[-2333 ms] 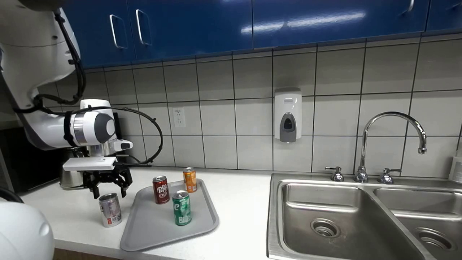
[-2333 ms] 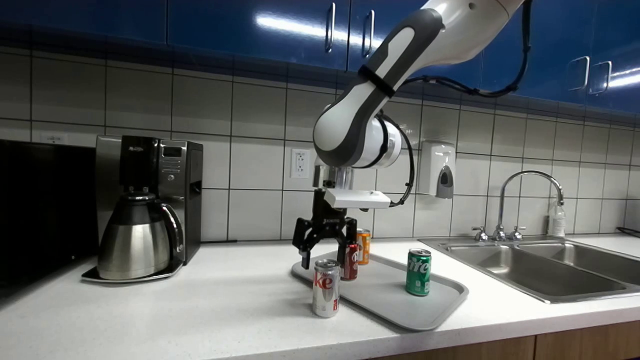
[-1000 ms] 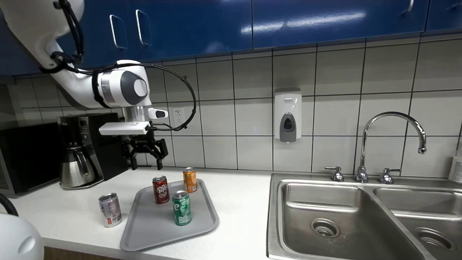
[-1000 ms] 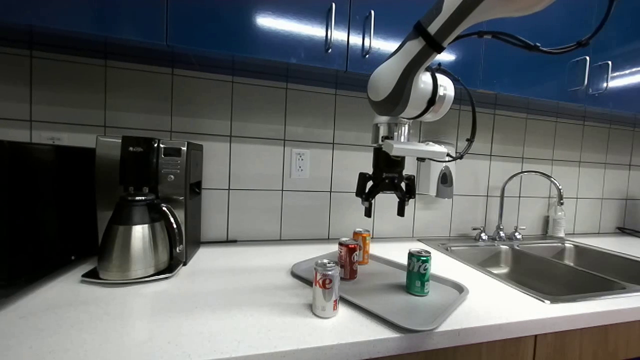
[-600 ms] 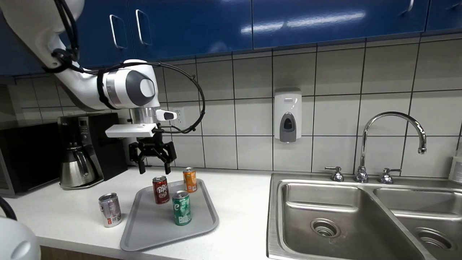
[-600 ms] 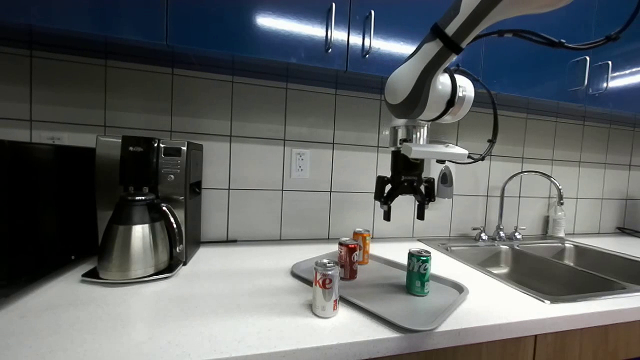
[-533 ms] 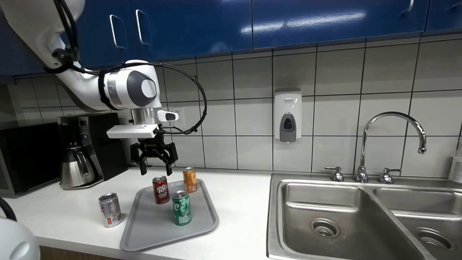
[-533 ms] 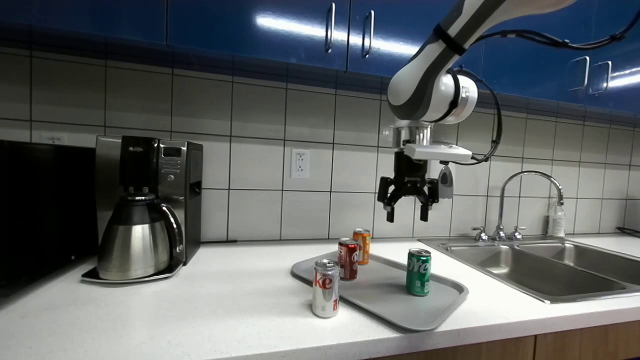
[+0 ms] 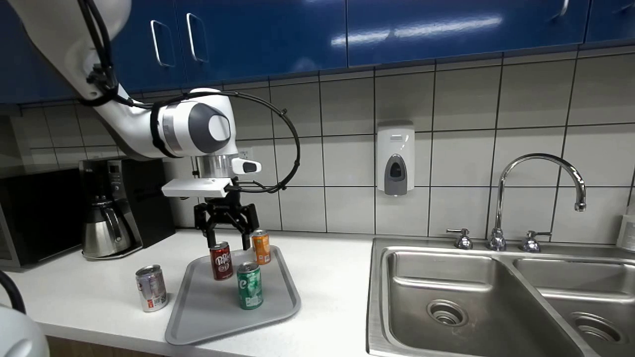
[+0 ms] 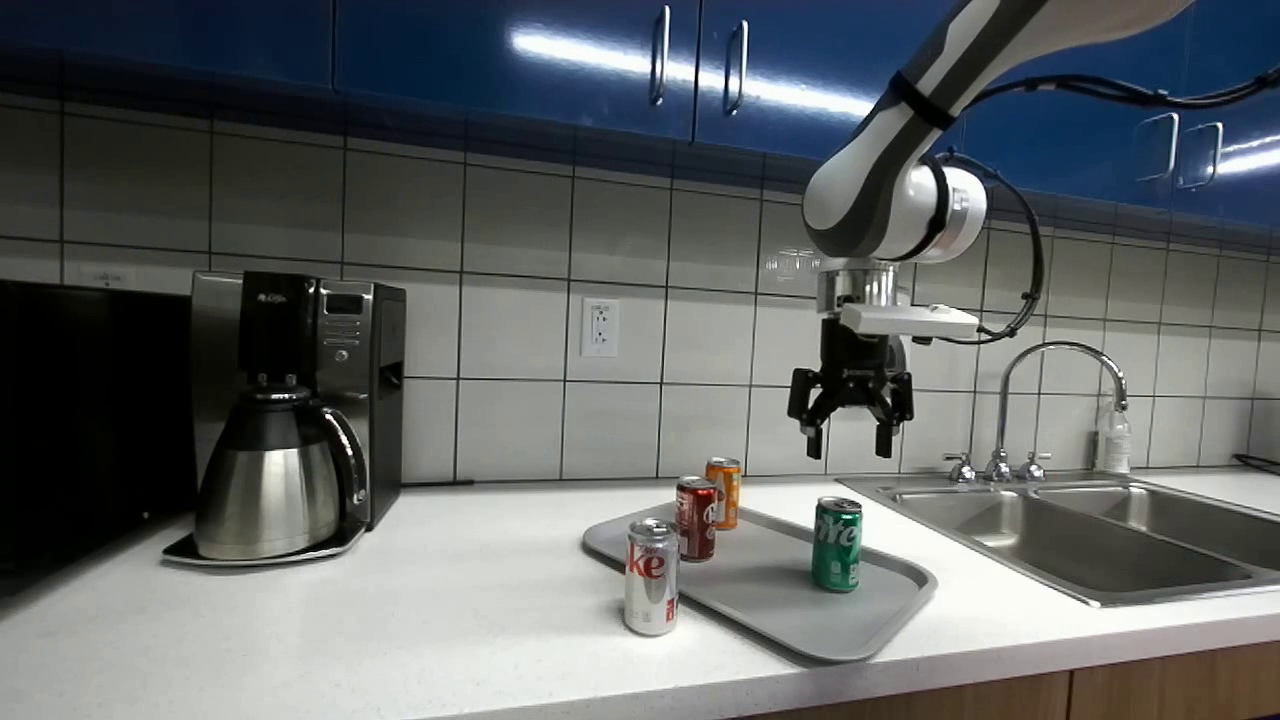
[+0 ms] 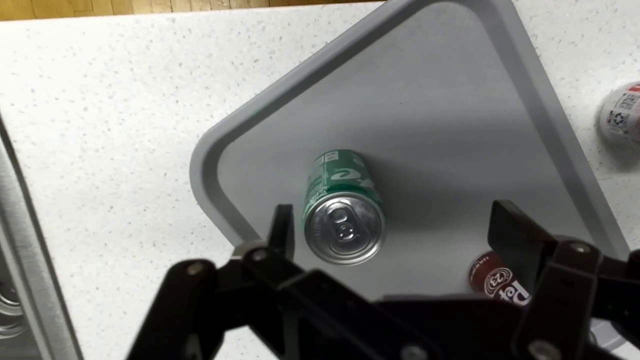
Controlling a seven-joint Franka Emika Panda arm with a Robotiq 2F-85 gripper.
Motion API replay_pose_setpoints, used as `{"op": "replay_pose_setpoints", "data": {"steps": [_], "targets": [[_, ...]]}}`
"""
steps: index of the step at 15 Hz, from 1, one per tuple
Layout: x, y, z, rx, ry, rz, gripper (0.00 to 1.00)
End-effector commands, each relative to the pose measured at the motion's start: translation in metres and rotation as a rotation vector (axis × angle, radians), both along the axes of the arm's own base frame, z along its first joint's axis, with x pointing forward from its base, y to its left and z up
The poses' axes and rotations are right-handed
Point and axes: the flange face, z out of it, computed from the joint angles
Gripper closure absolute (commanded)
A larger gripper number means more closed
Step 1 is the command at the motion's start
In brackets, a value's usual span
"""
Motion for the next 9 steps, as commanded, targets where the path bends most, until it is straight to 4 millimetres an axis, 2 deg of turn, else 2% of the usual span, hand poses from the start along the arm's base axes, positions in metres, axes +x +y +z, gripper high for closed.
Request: {"op": "replay_pose_setpoints", "data": {"steps": [1, 4, 9], "targets": [[0.002, -0.019, -0.005, -0.022, -0.015, -0.020, 0.00], [0.006, -0.025, -0.014, -0.030, -0.017, -0.032, 0.00], [0.015, -0.024, -0.035, -0.034, -0.024, -0.045, 0.00]]}}
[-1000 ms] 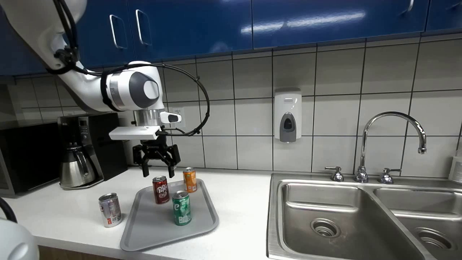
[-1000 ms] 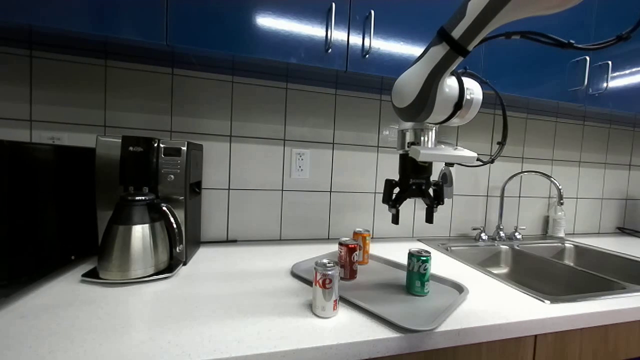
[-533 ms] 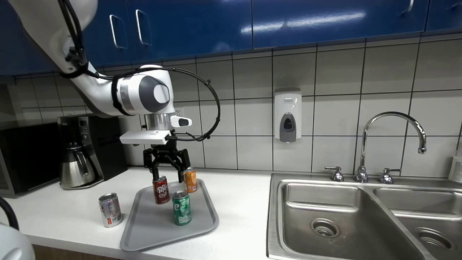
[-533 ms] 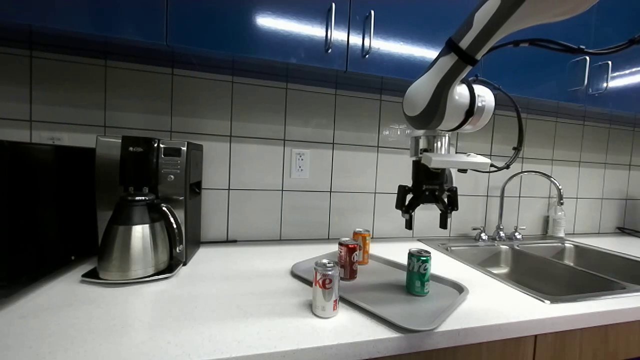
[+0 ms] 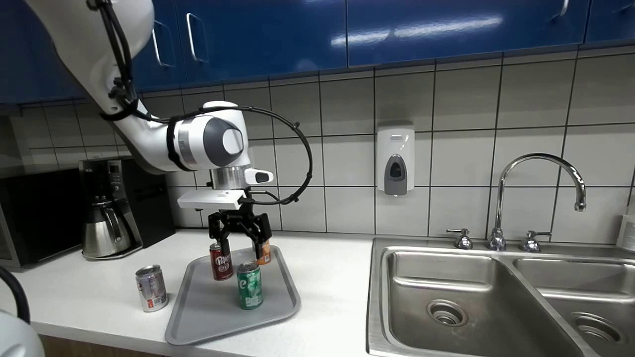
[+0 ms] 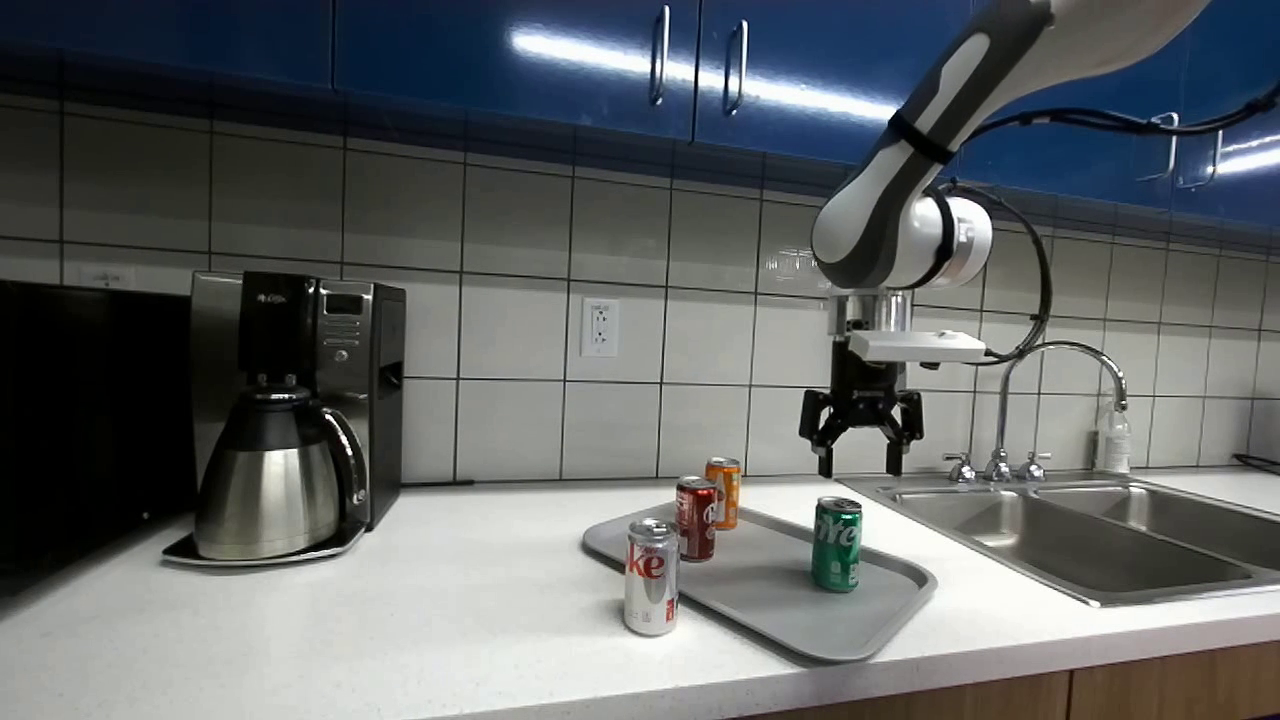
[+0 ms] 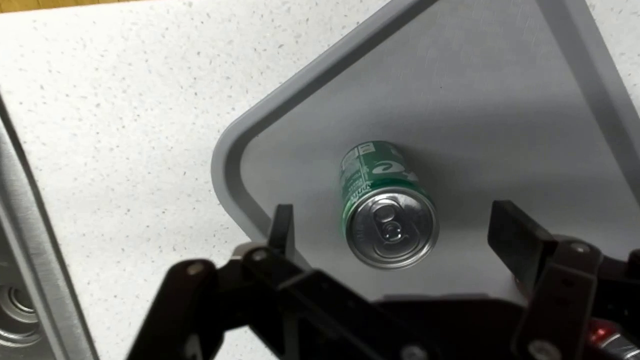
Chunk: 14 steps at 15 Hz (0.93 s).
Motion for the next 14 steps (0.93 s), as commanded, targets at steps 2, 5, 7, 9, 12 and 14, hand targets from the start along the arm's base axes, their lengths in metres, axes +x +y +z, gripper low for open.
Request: {"op": "replay_pose_setpoints", "data": {"steps": [2, 5, 7, 9, 12, 14], "targets": [[0.010, -0.002, -0.019, -0.027, -0.014, -0.016, 0.00], [0.013, -0.004, -0.031, -0.043, -0.009, -0.019, 0.00], [0.015, -0.004, -0.038, -0.046, -0.004, -0.022, 0.00], [0.018, -0.003, -0.043, -0.045, -0.004, -0.023, 0.00], [0.022, 0.000, -0.047, -0.039, -0.008, -0.017, 0.00], [0.026, 0.001, -0.049, -0.039, -0.011, -0.017, 0.00]]}}
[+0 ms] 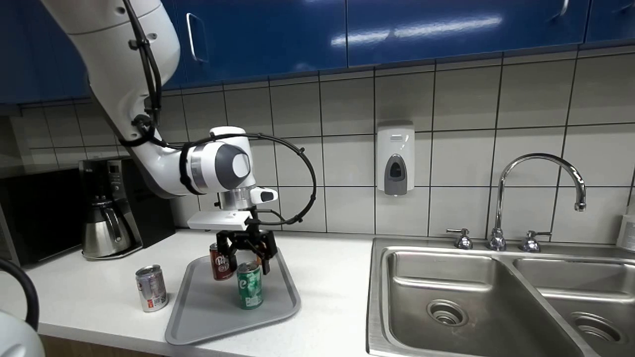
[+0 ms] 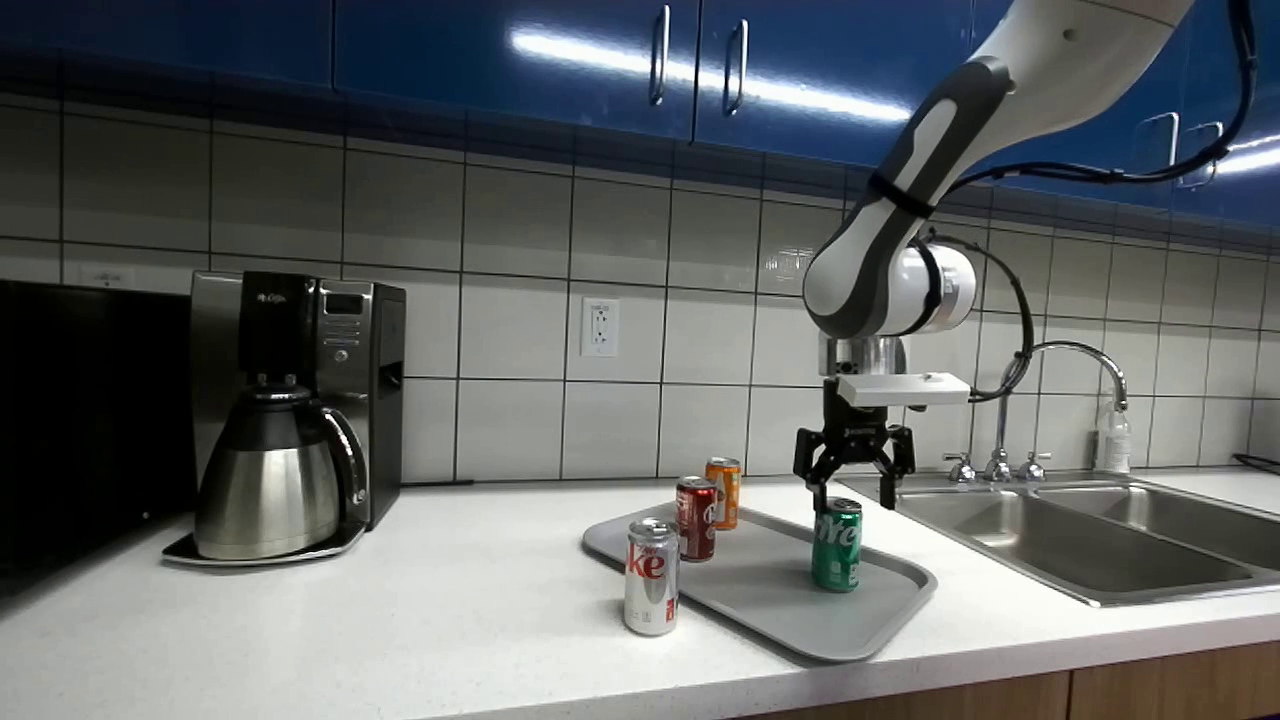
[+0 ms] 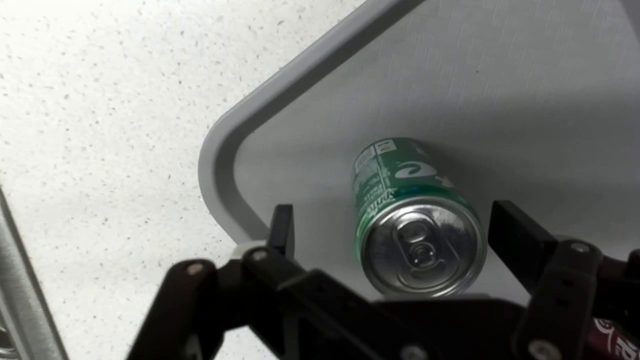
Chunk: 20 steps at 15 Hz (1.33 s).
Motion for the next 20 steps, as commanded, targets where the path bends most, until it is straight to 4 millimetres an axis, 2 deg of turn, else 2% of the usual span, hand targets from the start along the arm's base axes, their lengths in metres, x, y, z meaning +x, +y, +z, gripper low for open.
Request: {"op": "replay_pose_setpoints", "data": {"steps": [1, 13, 20], "targets": [[0.012, 0.002, -0.002, -0.012, -0.019, -0.007, 0.00], [0.018, 0.018, -0.023, -0.007, -0.002, 0.018, 0.00], [0.020, 0.021, -0.034, -0.011, 0.013, 0.024, 0.00]]}}
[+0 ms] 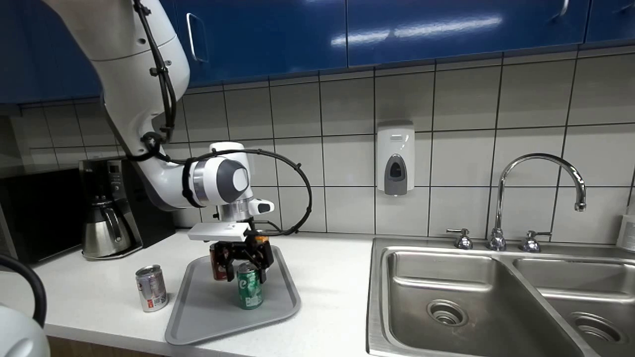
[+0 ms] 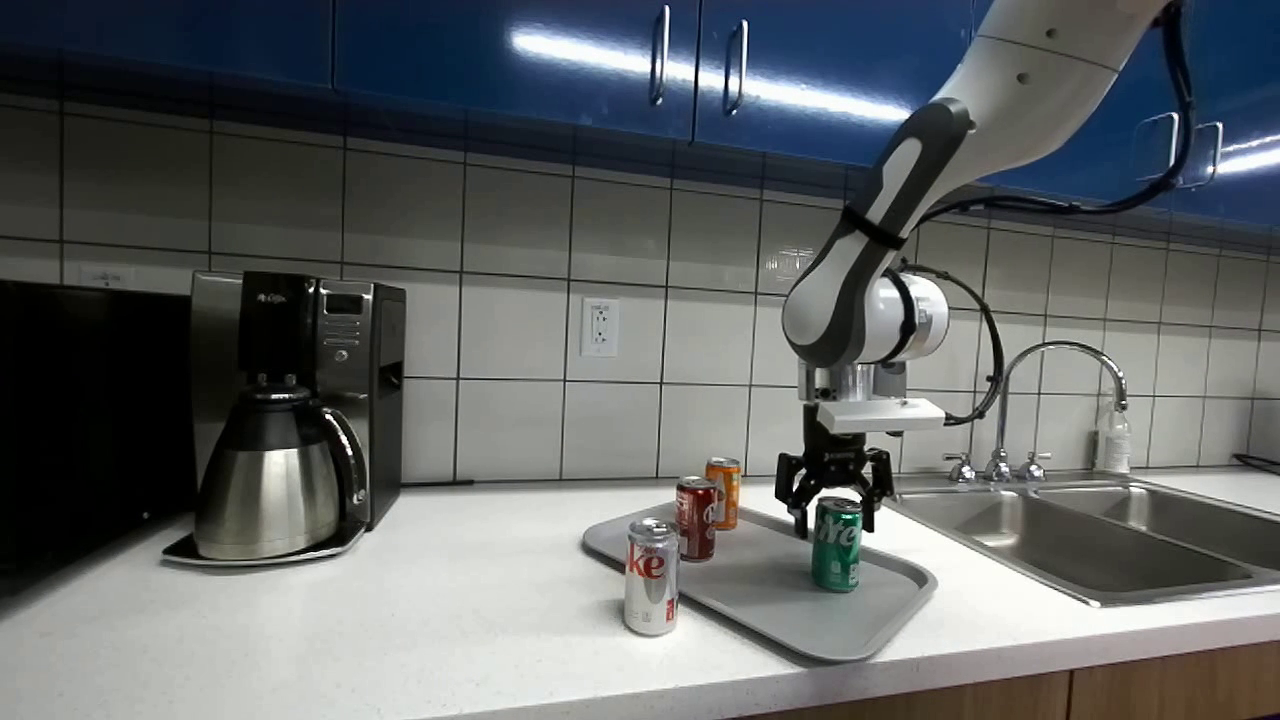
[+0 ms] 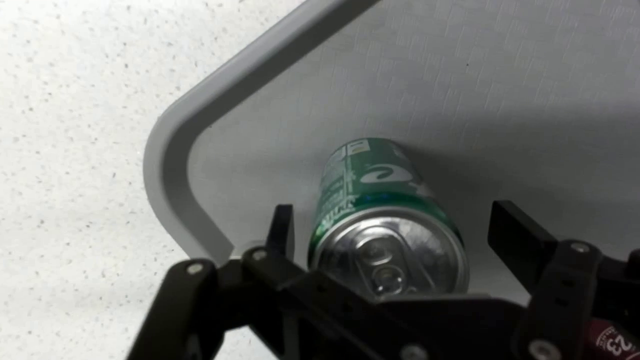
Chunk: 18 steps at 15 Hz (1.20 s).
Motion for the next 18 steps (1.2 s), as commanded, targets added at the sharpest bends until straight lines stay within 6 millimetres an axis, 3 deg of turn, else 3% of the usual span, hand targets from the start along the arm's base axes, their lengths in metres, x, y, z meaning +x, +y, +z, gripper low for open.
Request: {"op": "replay_pose_setpoints", "data": {"steps": [1, 2, 3, 7, 11, 18], "targets": [[0.006, 0.003, -0.001, -0.012, -0.010, -0.010, 0.00], [0.007, 0.003, -0.001, -0.011, -0.011, -0.006, 0.25], [0.007, 0.003, -0.001, -0.012, -0.013, -0.005, 0.26], [0.009, 0.001, 0.000, -0.011, -0.019, -0.006, 0.58], [0.007, 0.004, 0.009, 0.001, -0.028, -0.002, 0.62], [0.006, -0.001, 0.046, 0.032, -0.065, -0.005, 0.62]]}}
